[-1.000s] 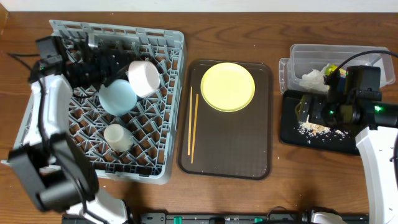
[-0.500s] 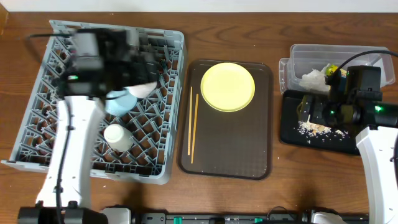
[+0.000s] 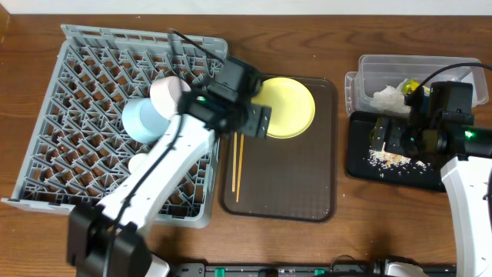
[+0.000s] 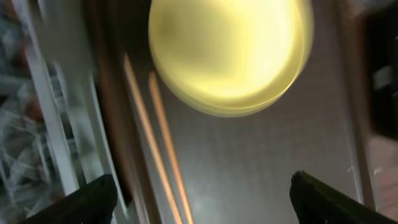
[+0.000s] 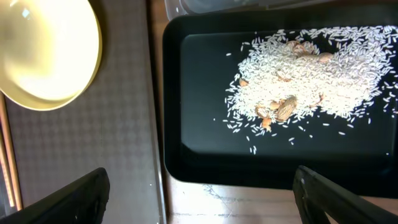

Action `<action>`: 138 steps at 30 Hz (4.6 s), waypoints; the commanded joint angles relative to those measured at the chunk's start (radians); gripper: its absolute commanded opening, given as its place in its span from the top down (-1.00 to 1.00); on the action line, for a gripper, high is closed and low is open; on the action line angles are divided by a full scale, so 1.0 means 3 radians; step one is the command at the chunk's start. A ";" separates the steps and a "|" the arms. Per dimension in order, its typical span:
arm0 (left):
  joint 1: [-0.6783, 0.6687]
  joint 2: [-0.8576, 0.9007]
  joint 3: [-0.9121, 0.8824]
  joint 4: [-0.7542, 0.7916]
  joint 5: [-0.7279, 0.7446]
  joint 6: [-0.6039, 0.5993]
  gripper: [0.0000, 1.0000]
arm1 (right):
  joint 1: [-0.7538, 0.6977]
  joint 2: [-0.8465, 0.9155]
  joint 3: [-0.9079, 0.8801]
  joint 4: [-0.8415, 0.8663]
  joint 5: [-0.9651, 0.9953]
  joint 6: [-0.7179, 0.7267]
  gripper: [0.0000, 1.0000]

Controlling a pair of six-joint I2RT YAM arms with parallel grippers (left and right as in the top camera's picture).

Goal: Sort waste into correct bins and load items into the dishwasher
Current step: 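Reach the left gripper to the tray and grasp a wooden chopstick, then carry the chopstick left and drop it into the dish rack, then return the left gripper to the tray and grasp the second chopstick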

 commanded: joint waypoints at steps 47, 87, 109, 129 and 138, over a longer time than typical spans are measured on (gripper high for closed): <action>-0.0502 0.1364 -0.0163 -0.0127 -0.0312 -0.1414 0.54 | -0.0022 -0.0024 0.0047 -0.0069 0.0017 0.0027 -0.83; 0.0690 -0.0170 -0.0057 -0.0715 -0.0326 0.0366 0.88 | -0.0022 -0.0024 0.0047 -0.0088 0.0018 0.0027 -0.84; 0.0759 0.0340 -0.0061 -0.0573 -0.0345 0.0401 0.07 | -0.0022 -0.0025 0.0047 -0.0112 0.0018 0.0025 -0.84; 0.0435 -0.0478 -0.0071 -0.0540 0.0036 -0.0201 -0.19 | -0.0022 -0.0025 0.0047 -0.0106 0.0017 0.0025 -0.85; 0.0022 0.0043 -0.0193 -0.0422 -0.0098 -0.0397 -0.25 | -0.0022 -0.0025 0.0047 -0.0103 0.0015 0.0027 -0.85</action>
